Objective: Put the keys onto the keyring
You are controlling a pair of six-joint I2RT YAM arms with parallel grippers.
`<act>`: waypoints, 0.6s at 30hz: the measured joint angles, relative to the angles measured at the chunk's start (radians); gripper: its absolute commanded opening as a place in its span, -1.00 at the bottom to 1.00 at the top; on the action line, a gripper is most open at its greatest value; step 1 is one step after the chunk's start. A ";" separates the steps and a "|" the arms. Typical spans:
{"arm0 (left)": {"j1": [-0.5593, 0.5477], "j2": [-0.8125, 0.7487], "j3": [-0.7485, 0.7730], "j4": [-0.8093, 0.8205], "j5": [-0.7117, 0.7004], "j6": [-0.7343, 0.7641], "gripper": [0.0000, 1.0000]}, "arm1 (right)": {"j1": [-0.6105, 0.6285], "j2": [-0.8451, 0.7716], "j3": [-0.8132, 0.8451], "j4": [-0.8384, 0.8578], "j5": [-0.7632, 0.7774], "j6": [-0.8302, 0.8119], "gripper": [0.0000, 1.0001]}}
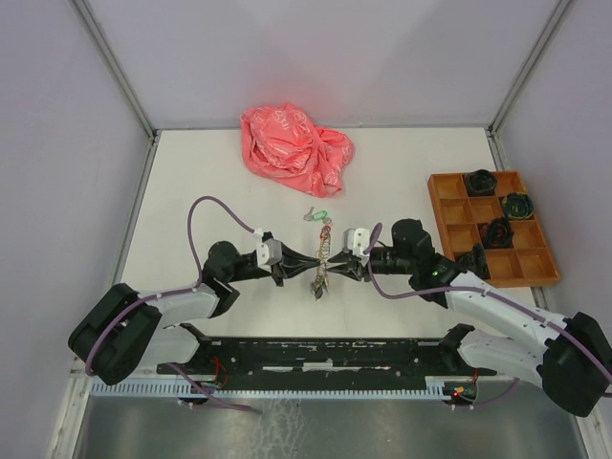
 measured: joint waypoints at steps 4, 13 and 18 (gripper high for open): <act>0.000 0.000 0.000 0.002 0.005 0.000 -0.95 | 0.000 0.014 0.000 0.005 -0.001 0.001 -0.59; 0.001 0.006 0.000 0.018 0.025 -0.009 -0.95 | -0.004 0.017 0.000 0.013 -0.002 0.012 -0.99; 0.001 0.013 0.000 0.021 0.035 -0.013 -0.95 | -0.006 0.017 0.000 0.021 -0.007 0.030 -0.99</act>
